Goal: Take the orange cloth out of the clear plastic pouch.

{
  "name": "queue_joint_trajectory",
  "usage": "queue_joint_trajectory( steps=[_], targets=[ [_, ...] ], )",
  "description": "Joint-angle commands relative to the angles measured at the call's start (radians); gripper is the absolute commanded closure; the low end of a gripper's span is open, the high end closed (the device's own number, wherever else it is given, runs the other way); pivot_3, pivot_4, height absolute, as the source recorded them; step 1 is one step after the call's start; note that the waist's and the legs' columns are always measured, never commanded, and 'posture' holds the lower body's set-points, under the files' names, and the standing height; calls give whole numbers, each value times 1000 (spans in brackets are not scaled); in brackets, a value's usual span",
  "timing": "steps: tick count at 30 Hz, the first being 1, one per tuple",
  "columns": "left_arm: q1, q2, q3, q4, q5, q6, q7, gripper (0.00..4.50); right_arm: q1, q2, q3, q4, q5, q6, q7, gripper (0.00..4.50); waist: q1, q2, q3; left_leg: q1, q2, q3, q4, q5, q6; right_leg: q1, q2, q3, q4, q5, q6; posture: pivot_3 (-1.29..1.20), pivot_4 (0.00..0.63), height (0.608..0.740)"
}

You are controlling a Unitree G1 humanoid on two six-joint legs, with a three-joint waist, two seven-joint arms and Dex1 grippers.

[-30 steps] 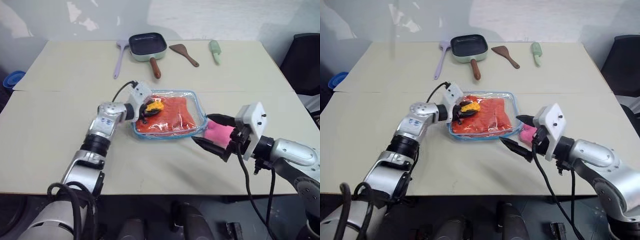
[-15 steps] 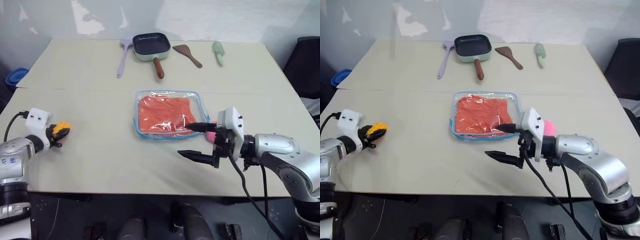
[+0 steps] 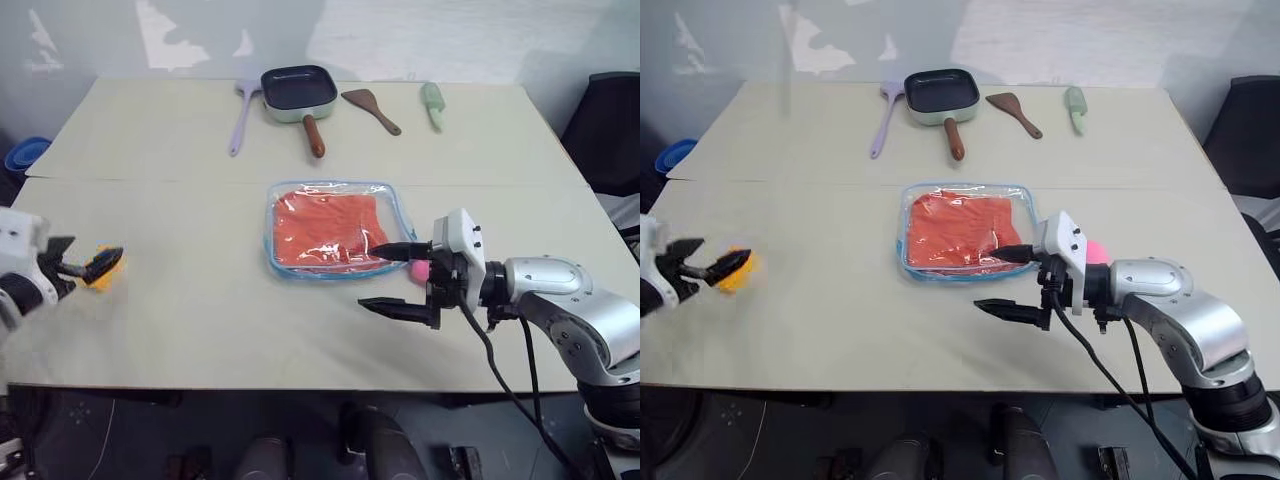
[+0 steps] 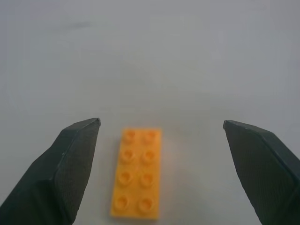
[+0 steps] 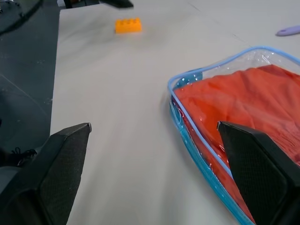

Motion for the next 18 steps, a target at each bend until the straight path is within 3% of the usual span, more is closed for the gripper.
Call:
queue_joint_trajectory(
  steps=[1,6,9,16,18],
  targets=[
    [-45,51,-109,-183,-128,23,-145,36,36,-17,-55,-51,9,2,-17,0,3,1,0,0,0,0,0,0,0,0,0,0,0,0,0,0,150,740],
    [-238,7,-533,-182,100,-179,-181,36,98,-16,-94,-116,20,21,-75,0,1,2,1,2,-2,2,0,1,-1,2,0,2,-1,0,0,0,150,740],
    [-372,-86,-764,-1,308,-426,-204,36,157,-25,-140,-176,30,39,-115,0,1,1,1,2,-1,4,0,1,-2,1,3,3,1,0,0,0,150,740],
    [-551,-212,-916,335,486,-756,-248,36,236,-27,-201,-252,49,67,-176,0,-5,1,1,1,0,6,1,1,-2,0,5,4,3,0,-1,0,150,740],
    [-587,-244,-920,407,503,-803,-245,424,249,-22,-211,-267,55,72,-199,0,-1,1,1,1,-1,6,1,1,-1,0,4,4,3,0,0,0,150,740]
  ],
)
